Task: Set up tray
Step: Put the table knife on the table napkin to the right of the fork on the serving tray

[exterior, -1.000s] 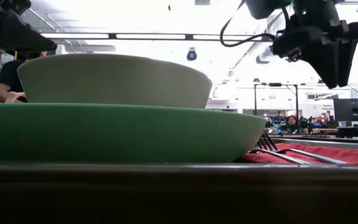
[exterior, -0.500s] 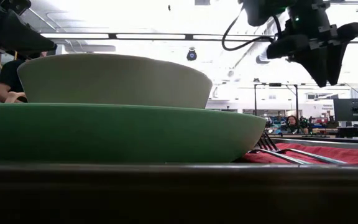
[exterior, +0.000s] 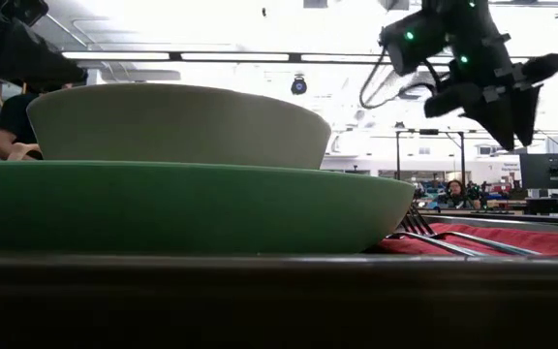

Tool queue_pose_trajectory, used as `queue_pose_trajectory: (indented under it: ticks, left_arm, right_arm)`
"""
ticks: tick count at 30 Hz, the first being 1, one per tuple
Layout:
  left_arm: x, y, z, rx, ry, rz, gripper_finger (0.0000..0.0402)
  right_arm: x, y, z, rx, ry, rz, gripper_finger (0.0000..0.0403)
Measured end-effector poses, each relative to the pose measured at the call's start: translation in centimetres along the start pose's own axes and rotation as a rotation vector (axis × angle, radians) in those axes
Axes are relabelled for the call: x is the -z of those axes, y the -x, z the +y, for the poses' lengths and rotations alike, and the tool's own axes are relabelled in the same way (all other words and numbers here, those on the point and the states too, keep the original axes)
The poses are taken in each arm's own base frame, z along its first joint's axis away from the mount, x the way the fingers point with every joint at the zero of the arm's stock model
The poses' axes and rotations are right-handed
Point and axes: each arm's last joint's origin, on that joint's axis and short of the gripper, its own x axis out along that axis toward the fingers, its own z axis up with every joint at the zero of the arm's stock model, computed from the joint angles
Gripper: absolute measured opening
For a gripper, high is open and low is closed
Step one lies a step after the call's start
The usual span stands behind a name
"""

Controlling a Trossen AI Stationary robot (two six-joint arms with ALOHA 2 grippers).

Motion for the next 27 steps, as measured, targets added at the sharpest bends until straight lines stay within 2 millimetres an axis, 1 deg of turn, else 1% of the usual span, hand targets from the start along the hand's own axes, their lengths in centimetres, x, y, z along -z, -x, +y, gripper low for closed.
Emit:
queue_pose_trajectory:
  ticks: [5,11,15,20,27]
  left_arm:
    - [0.0,0.0,0.0,0.0,0.0,0.0,0.0069]
    - [0.0,0.0,0.0,-0.002,0.0,-0.001,0.0069]
    - [0.0,0.0,0.0,-0.008,0.002,-0.005,0.0069]
    - [-0.1,0.0,0.0,-0.01,0.004,-0.008,0.0069]
    - [-0.1,0.0,0.0,-0.01,0.005,-0.008,0.0069]
  right_arm:
    - [-0.1,-1.8,-2.1,-0.012,-0.05,0.03,0.0108]
    - [0.4,-3.0,-4.5,-0.095,-0.102,0.033,0.0108]
    - [0.7,-3.7,-5.6,-0.142,-0.13,0.019,0.0108]
    - [0.5,-4.6,-6.1,-0.177,-0.126,0.015,0.0108]
    - [-0.6,-6.0,-5.5,-0.262,-0.117,-0.005,0.0108]
